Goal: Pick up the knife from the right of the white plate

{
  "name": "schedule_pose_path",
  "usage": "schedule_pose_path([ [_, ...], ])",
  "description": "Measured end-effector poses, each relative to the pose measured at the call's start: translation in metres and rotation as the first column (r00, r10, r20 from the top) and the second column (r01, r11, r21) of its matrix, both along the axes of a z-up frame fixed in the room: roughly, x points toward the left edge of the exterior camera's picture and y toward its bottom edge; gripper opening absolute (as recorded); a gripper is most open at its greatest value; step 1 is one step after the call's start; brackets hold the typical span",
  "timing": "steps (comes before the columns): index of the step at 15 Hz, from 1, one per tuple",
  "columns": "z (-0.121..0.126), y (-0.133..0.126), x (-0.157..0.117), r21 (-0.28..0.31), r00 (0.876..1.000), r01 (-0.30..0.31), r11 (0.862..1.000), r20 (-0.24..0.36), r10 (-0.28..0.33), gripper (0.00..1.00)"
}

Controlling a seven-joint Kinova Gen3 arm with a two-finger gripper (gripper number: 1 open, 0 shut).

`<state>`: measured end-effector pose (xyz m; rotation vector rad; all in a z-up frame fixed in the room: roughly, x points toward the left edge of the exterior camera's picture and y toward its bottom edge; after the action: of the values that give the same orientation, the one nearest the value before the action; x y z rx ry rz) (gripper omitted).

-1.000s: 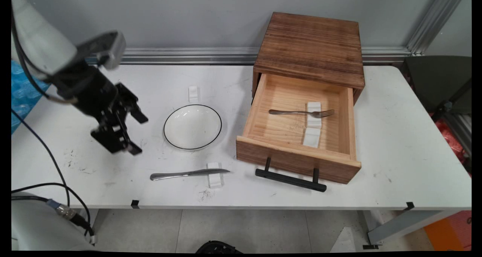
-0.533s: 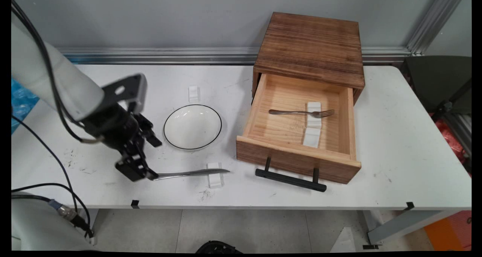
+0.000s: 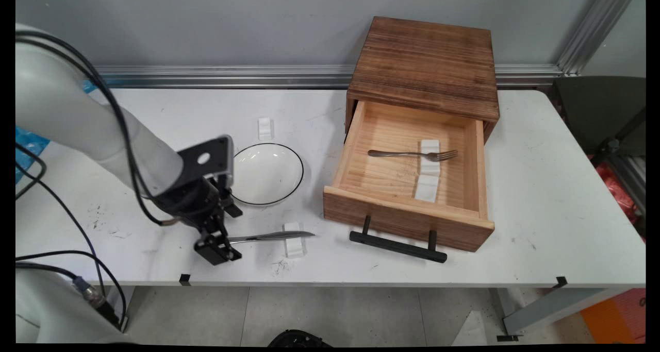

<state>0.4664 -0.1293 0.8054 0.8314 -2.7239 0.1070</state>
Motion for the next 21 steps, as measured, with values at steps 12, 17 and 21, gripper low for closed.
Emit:
schedule_pose_path([
  [12,-0.035,-0.016,-0.021,-0.006,0.998,0.041,0.999,0.049,-0.041,1.00],
  [17,-0.035,-0.020,-0.021,-0.003,0.996,0.065,0.998,0.053,-0.065,1.00],
  [21,-0.035,-0.021,-0.019,0.003,0.995,0.081,0.997,0.060,-0.081,0.00],
])
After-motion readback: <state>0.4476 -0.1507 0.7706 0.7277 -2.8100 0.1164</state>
